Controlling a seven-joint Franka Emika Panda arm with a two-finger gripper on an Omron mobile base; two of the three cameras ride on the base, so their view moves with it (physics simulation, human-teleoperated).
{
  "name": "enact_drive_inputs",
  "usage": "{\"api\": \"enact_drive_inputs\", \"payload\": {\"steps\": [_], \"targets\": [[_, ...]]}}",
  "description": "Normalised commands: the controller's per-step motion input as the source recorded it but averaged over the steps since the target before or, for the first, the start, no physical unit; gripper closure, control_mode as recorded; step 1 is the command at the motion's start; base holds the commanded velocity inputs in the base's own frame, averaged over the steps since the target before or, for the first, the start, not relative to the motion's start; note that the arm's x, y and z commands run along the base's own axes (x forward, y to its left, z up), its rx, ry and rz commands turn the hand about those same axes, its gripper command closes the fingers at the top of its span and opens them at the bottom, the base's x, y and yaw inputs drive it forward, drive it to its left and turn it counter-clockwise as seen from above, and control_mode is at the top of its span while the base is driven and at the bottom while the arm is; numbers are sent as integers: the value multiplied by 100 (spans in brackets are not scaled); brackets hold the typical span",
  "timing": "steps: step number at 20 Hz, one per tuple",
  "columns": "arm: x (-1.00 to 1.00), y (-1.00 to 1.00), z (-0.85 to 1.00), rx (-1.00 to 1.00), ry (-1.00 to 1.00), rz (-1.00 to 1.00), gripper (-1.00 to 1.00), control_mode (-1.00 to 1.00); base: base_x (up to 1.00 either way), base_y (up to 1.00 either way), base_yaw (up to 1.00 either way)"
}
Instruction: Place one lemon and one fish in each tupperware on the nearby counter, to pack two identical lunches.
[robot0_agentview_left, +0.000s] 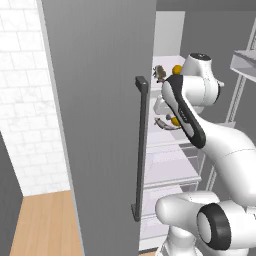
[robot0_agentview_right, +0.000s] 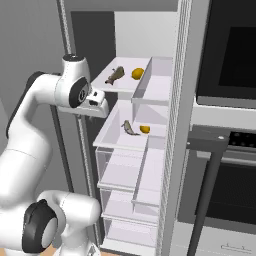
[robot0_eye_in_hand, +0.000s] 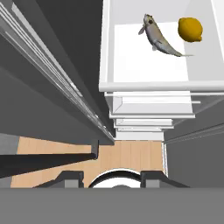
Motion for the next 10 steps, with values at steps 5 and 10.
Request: {"api": "enact_drive_inputs", "payload": {"steps": [5, 10], "targets": [[-24, 0, -2, 0, 0, 0, -100, -100, 0, 0, 0], [-40, -2, 0, 0, -3, 0, -100, -100, 0, 0, 0]]}}
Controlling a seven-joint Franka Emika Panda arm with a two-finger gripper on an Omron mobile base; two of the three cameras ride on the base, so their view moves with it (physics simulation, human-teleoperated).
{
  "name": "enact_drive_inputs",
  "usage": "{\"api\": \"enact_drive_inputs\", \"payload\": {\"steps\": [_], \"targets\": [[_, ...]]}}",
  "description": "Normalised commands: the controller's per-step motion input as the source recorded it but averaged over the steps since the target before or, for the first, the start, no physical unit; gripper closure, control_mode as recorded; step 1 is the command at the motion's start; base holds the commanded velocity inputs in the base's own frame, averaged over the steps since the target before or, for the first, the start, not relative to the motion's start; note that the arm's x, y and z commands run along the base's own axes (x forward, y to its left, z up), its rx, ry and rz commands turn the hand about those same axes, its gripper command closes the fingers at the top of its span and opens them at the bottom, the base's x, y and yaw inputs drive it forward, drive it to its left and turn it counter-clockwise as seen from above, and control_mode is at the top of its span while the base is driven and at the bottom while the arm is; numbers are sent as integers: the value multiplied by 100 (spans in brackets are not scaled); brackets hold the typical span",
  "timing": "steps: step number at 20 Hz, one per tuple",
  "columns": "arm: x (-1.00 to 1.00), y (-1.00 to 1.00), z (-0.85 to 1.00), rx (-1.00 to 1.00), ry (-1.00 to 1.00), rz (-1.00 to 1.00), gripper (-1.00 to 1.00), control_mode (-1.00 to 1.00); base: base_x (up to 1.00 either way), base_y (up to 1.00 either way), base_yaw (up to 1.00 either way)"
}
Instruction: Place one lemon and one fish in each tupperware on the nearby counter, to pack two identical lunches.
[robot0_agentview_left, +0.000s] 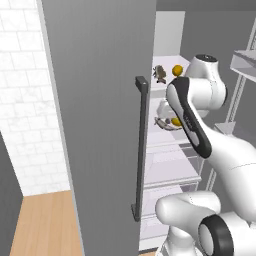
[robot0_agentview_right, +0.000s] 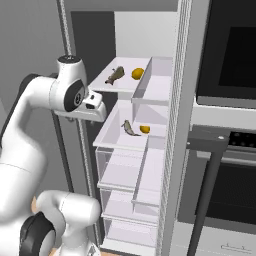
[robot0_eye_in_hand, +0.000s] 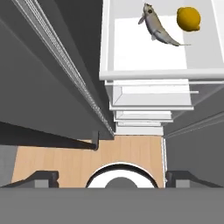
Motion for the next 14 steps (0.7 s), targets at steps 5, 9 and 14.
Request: {"api": "enact_drive_inputs", "payload": {"steps": [5, 9, 14], "targets": [[-6, -3, 49, 0, -18, 11, -100, -100, 0, 0, 0], [0, -9, 74, 0, -24, 11, -100, -100, 0, 0, 0], [18, -8, 66, 1, -10, 0, -100, -100, 0, 0, 0]]}}
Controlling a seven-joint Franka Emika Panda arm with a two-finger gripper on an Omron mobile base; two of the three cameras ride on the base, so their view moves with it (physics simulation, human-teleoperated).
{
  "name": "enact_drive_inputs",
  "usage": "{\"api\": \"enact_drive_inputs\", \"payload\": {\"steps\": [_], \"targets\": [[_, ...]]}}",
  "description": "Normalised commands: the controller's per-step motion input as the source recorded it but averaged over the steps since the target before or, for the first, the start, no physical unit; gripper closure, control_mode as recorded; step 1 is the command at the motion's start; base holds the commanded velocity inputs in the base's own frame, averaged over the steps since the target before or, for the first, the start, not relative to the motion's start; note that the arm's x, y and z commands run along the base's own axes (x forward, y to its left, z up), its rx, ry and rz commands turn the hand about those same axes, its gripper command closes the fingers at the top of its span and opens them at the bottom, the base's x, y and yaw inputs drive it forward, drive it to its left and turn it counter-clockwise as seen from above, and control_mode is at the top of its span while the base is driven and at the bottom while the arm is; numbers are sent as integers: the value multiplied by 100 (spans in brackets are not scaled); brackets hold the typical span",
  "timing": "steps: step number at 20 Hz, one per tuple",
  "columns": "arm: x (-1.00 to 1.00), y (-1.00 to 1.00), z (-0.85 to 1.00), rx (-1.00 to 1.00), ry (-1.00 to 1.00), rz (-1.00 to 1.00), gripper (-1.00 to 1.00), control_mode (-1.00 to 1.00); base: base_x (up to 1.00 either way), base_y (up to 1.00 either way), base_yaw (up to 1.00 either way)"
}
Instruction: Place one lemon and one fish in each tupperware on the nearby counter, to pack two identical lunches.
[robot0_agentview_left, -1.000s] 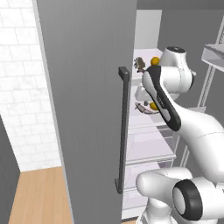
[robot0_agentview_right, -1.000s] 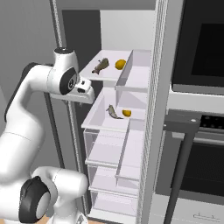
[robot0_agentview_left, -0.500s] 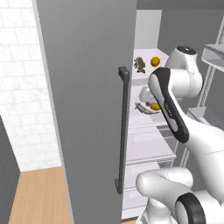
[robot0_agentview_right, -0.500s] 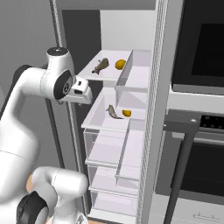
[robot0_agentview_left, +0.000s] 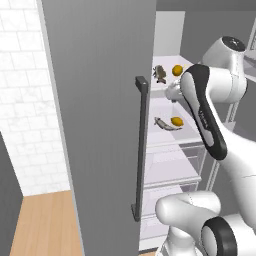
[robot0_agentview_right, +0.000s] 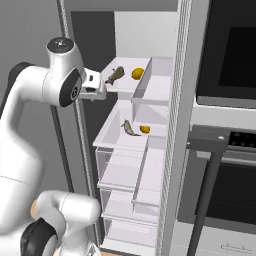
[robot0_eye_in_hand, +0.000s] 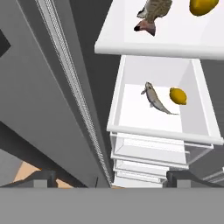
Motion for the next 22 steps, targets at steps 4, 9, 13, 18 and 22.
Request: {"api": "enact_drive_inputs", "payload": {"steps": [4, 9, 13, 18, 22], "targets": [[42, -12, 48, 2, -4, -2, -100, -100, 0, 0, 0], [12, -9, 16, 3, -29, -1, -100, -100, 0, 0, 0], [50, 0, 0, 7, -5, 0, -100, -100, 0, 0, 0], [65, -4, 1, 5, 3, 0, -100, -100, 0, 0, 0], [62, -9, 0, 0, 9, 0, -100, -100, 0, 0, 0]]}}
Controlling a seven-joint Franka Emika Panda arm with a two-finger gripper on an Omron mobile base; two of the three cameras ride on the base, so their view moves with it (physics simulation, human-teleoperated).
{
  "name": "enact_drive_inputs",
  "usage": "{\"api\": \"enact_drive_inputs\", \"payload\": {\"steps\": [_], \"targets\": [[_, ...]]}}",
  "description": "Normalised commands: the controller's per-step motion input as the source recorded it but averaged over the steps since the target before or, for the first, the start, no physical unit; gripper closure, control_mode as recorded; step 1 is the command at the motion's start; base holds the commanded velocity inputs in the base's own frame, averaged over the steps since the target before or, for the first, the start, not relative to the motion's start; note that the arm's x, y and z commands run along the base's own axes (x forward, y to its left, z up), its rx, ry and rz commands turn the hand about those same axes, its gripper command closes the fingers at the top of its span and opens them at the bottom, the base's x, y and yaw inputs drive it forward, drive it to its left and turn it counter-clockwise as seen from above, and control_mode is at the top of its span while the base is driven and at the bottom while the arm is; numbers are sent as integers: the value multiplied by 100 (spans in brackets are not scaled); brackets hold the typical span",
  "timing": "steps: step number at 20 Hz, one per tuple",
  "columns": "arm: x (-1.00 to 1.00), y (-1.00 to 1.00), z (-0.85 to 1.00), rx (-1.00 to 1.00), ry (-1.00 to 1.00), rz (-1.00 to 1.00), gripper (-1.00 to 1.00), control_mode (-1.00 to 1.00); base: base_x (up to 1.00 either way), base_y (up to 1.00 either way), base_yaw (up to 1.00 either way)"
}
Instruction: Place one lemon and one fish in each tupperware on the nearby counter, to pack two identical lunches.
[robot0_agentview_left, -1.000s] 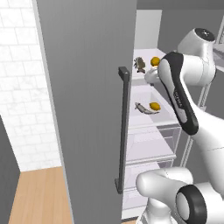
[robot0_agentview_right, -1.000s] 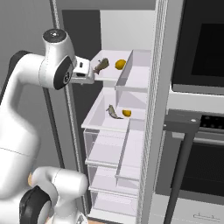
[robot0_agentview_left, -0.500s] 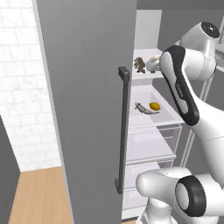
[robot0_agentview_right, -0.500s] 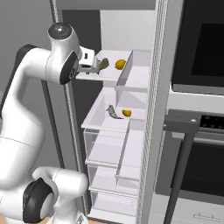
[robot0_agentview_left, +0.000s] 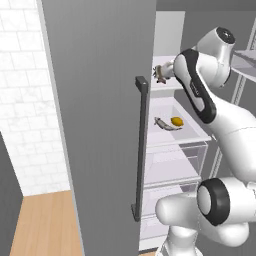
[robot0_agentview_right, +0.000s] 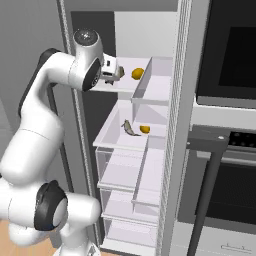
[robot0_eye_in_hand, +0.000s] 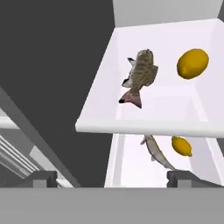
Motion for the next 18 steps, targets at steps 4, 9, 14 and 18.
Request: {"api": "enact_drive_inputs", "payload": {"steps": [4, 9, 14, 18], "targets": [[63, -3, 0, 0, 15, 0, -100, -100, 0, 0, 0], [50, -32, -4, 0, 13, 0, -100, -100, 0, 0, 0], [60, -4, -15, 0, 9, 0, -100, -100, 0, 0, 0], [42, 0, -22, 0, 0, 0, -100, -100, 0, 0, 0]]}}
